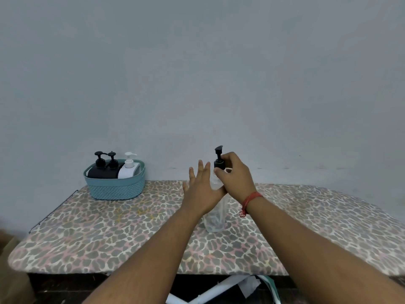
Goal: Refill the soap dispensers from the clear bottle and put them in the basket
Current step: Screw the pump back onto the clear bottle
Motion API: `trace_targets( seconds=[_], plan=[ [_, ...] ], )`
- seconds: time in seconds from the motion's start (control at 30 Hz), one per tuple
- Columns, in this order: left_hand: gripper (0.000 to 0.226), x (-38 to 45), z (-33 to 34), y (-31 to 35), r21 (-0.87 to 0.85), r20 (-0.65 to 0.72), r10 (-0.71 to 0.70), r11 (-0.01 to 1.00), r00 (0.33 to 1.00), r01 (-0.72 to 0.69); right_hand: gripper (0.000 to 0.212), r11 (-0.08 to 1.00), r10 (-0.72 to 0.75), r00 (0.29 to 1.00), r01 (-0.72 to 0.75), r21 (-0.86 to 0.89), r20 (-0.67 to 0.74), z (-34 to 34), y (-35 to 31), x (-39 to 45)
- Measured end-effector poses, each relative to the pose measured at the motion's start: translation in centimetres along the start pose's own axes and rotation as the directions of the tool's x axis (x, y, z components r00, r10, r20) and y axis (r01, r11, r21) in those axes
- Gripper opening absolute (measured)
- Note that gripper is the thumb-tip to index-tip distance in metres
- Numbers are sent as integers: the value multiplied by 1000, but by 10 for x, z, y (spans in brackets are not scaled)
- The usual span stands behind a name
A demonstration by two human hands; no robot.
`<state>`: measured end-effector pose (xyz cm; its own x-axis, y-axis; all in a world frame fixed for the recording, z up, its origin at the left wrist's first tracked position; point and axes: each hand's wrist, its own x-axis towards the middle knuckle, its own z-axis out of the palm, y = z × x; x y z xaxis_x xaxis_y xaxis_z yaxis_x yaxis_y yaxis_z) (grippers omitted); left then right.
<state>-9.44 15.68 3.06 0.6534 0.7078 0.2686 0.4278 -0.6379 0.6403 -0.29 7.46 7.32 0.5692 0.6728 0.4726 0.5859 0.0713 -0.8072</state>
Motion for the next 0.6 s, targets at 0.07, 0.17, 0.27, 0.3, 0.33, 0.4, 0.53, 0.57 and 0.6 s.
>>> trace_targets(
  seconds=[0.07, 0.17, 0.27, 0.3, 0.33, 0.4, 0.53, 0.57, 0.6],
  plan=[
    [97, -1, 7, 0, -88, -22, 32, 996, 999, -33, 22, 996, 16, 999, -12, 89, -50, 4, 6, -4],
    [87, -5, 15, -1, -174, -74, 48, 983, 996, -60, 27, 977, 31, 994, -9, 215, -101, 12, 13, -11],
    [82, -5, 16, -4, -211, -111, 59, 974, 992, -82, 31, 971, 24, 992, 7, 239, -125, 19, 17, -13],
    [79, -5, 16, -5, -221, -117, 54, 972, 992, -79, 32, 972, 17, 991, 14, 234, -130, 22, 18, -13],
    [76, -5, 15, -5, -228, -121, 47, 971, 992, -73, 32, 974, 9, 990, 23, 225, -141, 24, 18, -12],
    [69, -7, 14, -5, -239, -133, 31, 969, 991, -62, 31, 980, -12, 982, 48, 191, -188, 28, 18, -12],
    [59, -11, 12, -2, -231, -166, 46, 969, 985, -84, 29, 989, -122, 955, 141, 49, -271, 32, 21, -14],
    [58, -11, 12, -2, -225, -166, 51, 970, 985, -88, 29, 989, -132, 951, 147, 33, -281, 33, 22, -15],
    [59, -12, 12, -1, -222, -168, 53, 971, 984, -90, 31, 990, -120, 953, 137, 43, -278, 33, 22, -16]
  ],
)
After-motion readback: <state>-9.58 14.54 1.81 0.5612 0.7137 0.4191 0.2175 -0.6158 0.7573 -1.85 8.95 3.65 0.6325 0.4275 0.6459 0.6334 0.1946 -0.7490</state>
